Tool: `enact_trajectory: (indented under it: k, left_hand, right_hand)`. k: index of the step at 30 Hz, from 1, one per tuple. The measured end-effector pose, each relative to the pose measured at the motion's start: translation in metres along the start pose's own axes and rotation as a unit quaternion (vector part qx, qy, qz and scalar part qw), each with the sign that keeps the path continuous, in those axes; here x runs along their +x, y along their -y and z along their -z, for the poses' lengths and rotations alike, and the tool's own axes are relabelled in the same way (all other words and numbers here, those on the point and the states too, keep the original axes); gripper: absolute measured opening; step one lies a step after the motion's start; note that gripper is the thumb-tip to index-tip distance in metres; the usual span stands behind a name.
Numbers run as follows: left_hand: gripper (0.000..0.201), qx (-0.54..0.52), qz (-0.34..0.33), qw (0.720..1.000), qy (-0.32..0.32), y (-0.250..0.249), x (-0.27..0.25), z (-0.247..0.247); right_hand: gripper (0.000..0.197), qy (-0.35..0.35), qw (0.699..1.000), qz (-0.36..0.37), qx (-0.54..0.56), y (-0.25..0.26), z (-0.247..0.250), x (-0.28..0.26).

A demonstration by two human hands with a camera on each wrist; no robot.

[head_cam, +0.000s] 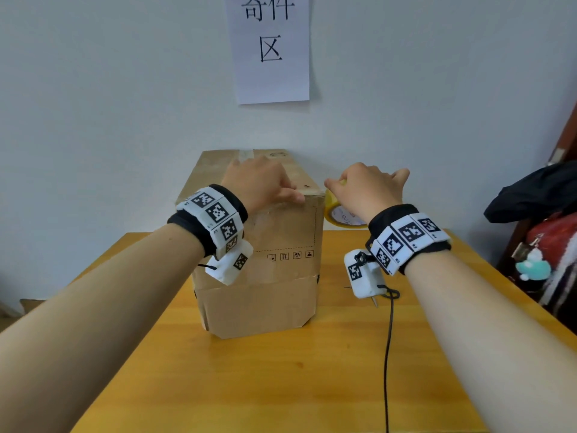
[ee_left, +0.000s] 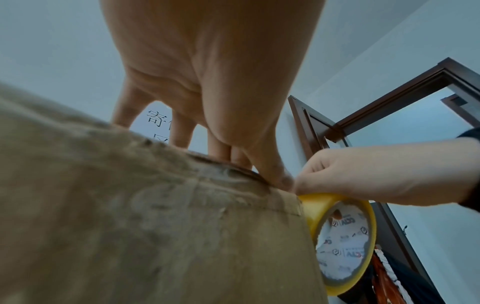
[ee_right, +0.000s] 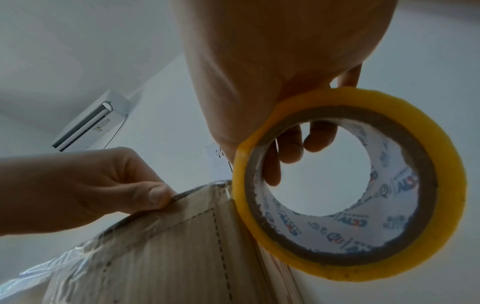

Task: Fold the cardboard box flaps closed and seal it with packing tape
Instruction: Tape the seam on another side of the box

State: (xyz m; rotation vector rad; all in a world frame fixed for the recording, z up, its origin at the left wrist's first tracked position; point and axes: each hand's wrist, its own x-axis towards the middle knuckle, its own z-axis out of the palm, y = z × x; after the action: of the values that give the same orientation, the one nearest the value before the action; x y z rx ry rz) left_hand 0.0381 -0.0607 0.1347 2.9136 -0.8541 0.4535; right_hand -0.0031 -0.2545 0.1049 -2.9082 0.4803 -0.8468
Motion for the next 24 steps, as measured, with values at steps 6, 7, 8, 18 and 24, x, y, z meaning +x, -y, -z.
enact_trajectory:
  k: [6,7,8,18,24]
  left_hand:
    - [0.048,0.002,-0.01,1.0,-0.027,0.01,-0.014,-0.007]
    - [0.05,-0.001,-0.005,1.0,-0.027,0.011,-0.016,-0.006]
    - [0.053,-0.002,0.0,1.0,-0.026,0.012,-0.019,-0.004]
    - [0.043,-0.048,-0.008,0.997,-0.068,0.049,-0.042,-0.01]
    - [0.04,-0.043,0.001,0.996,-0.078,0.053,-0.042,-0.017]
  right_hand:
    - [0.053,-0.003,1.0,-0.007,0.003,0.0,0.0,-0.002]
    - [0.053,-0.003,1.0,-0.008,0.001,0.001,0.0,-0.003]
    - [0.053,-0.002,1.0,-0.01,-0.001,0.003,0.0,-0.004]
    - [0.046,0.007,0.999,-0.035,-0.019,0.013,0.005,-0.004]
    - [0.045,0.003,0.999,-0.039,-0.014,0.016,0.004,-0.006]
